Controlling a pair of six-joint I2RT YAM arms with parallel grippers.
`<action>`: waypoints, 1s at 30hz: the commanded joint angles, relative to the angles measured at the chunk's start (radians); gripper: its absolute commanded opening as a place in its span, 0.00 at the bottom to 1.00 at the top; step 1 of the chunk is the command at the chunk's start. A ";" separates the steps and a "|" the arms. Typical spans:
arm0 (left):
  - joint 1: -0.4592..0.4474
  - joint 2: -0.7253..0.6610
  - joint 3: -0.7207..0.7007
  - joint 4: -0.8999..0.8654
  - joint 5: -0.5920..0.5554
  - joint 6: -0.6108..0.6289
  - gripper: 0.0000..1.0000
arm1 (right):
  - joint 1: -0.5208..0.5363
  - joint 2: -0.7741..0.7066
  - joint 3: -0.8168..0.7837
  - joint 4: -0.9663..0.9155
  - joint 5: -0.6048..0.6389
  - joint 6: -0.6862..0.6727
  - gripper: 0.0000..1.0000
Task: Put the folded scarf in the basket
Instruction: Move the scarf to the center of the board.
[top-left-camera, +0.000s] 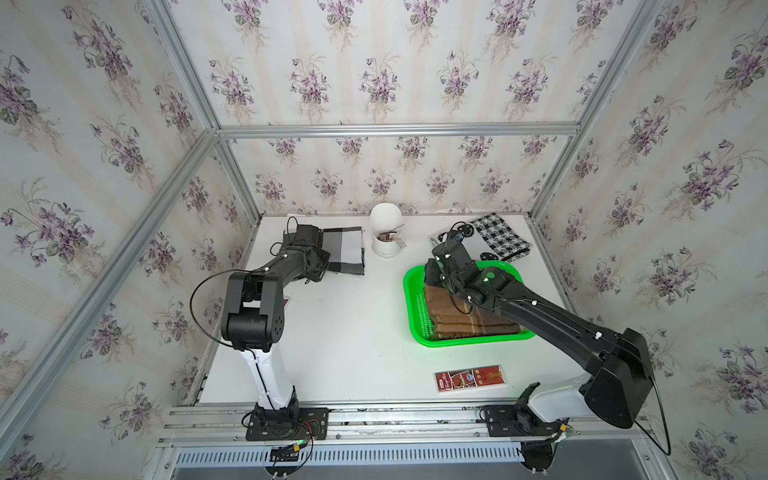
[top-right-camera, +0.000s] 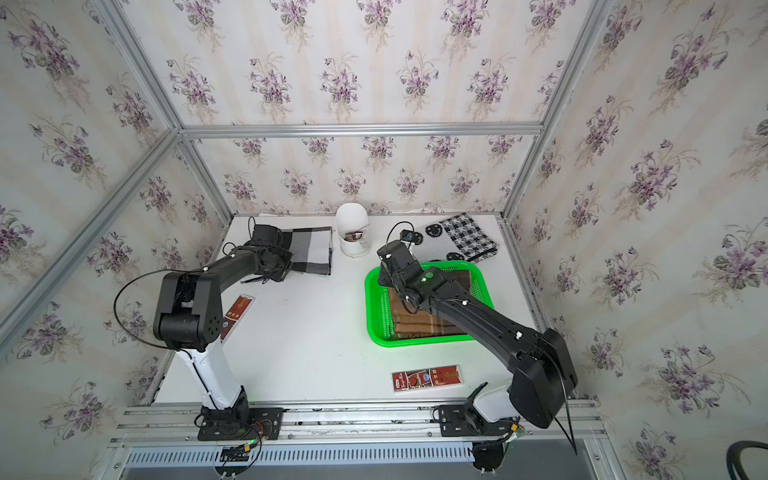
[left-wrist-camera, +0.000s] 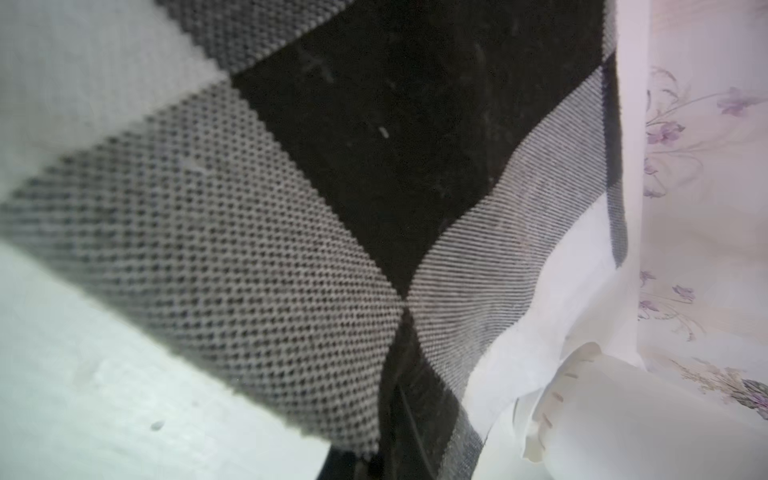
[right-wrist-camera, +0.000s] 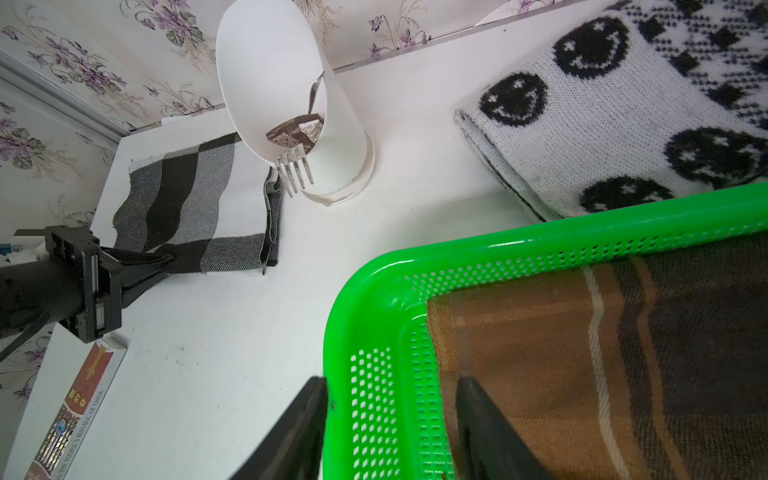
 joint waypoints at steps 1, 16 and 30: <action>-0.037 -0.055 -0.068 -0.002 0.010 -0.021 0.00 | 0.001 0.002 0.002 -0.013 -0.008 0.007 0.55; -0.213 -0.294 -0.319 0.007 -0.001 -0.101 0.00 | 0.004 0.143 0.046 0.038 -0.257 0.028 0.56; -0.379 -0.513 -0.515 -0.049 -0.073 -0.184 0.00 | 0.010 0.355 0.177 0.072 -0.353 0.004 0.58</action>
